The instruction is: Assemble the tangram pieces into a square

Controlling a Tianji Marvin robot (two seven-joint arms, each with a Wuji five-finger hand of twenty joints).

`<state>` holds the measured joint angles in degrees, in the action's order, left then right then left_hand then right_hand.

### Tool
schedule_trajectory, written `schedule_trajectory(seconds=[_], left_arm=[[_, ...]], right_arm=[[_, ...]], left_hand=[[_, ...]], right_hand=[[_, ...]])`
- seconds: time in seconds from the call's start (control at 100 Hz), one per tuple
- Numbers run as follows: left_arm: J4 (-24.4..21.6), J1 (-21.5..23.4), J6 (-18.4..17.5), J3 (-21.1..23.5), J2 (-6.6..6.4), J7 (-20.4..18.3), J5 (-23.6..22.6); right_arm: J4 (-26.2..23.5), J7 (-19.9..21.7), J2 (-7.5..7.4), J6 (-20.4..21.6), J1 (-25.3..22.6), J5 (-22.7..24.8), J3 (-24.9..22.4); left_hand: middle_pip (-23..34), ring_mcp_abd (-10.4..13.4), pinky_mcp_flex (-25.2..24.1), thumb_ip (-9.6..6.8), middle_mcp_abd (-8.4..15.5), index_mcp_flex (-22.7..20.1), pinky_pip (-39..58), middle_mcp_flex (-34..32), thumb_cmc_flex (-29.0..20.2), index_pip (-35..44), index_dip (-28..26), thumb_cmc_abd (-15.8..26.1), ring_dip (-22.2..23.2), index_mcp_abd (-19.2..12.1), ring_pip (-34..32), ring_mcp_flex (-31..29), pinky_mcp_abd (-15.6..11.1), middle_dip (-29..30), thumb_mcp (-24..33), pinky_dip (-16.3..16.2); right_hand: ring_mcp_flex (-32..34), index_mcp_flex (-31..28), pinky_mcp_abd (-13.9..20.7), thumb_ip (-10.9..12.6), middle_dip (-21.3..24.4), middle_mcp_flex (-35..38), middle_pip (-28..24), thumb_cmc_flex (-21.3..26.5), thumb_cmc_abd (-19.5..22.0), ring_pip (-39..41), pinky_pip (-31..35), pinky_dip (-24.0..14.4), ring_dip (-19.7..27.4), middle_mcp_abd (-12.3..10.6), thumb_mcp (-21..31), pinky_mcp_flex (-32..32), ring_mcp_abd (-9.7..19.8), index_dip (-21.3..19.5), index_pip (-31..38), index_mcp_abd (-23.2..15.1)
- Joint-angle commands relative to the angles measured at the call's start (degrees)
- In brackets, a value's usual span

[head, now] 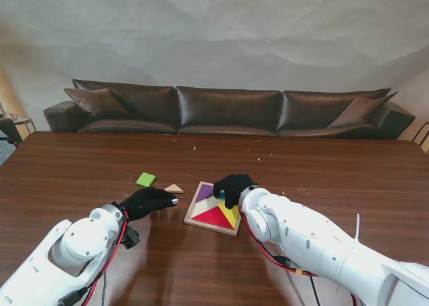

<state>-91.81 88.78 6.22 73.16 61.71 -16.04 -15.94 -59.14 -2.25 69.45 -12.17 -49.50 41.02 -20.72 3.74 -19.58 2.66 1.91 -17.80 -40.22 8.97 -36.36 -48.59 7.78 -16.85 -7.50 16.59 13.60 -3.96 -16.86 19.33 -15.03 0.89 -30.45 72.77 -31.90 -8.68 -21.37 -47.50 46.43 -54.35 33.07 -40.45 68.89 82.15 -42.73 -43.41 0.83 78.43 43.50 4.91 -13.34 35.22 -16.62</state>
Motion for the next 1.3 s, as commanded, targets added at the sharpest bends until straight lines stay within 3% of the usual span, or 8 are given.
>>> schedule_trajectory(seconds=[0.0,0.95,1.29], left_arm=[[-0.3,0.2,0.2,0.0,0.02,-1.2,0.1],[0.0,-0.3,0.1,-0.4,-0.06,-1.5,-0.2],[0.2,-0.5,-0.1,-0.4,-0.07,-1.5,-0.2]], right_arm=[[0.6,1.1,0.08,-0.2,0.0,-0.1,0.1],[1.4,1.8,-0.25,-1.3,0.2,-0.8,-1.2],[0.3,0.0,-0.09,-0.4,-1.3,-1.8,-4.2]], left_hand=[[0.5,-0.2,0.4,-0.93,-0.2,-0.6,0.3,-0.9,0.2,0.2,-0.3,2.7,0.3,0.3,-0.3,-1.0,-0.7,-0.5,-1.3,-0.2],[0.5,-0.3,0.5,-0.92,-0.2,-0.6,0.3,-1.0,0.2,0.2,-0.3,2.7,0.3,0.3,-0.3,-1.0,-0.8,-0.5,-1.4,-0.2],[0.5,-0.3,0.5,-0.92,-0.3,-0.6,0.3,-0.9,0.3,0.2,-0.3,2.7,0.3,0.3,-0.3,-1.0,-0.8,-0.5,-1.4,-0.2]], right_hand=[[0.2,1.8,0.6,0.6,0.7,-1.9,-0.8,-0.4,1.1,1.0,2.2,-0.3,0.2,0.9,1.8,-1.8,1.0,-0.2,0.5,1.1],[1.3,-0.1,0.3,0.3,1.1,-0.3,-1.0,0.6,1.0,1.2,2.4,-0.1,0.5,1.0,1.6,-1.3,0.8,-0.3,1.2,1.7],[1.6,-1.6,-0.2,-0.1,1.2,0.9,-1.0,1.5,-0.4,1.2,2.3,0.0,0.5,1.0,2.7,-1.0,0.6,-0.5,1.6,0.2]])
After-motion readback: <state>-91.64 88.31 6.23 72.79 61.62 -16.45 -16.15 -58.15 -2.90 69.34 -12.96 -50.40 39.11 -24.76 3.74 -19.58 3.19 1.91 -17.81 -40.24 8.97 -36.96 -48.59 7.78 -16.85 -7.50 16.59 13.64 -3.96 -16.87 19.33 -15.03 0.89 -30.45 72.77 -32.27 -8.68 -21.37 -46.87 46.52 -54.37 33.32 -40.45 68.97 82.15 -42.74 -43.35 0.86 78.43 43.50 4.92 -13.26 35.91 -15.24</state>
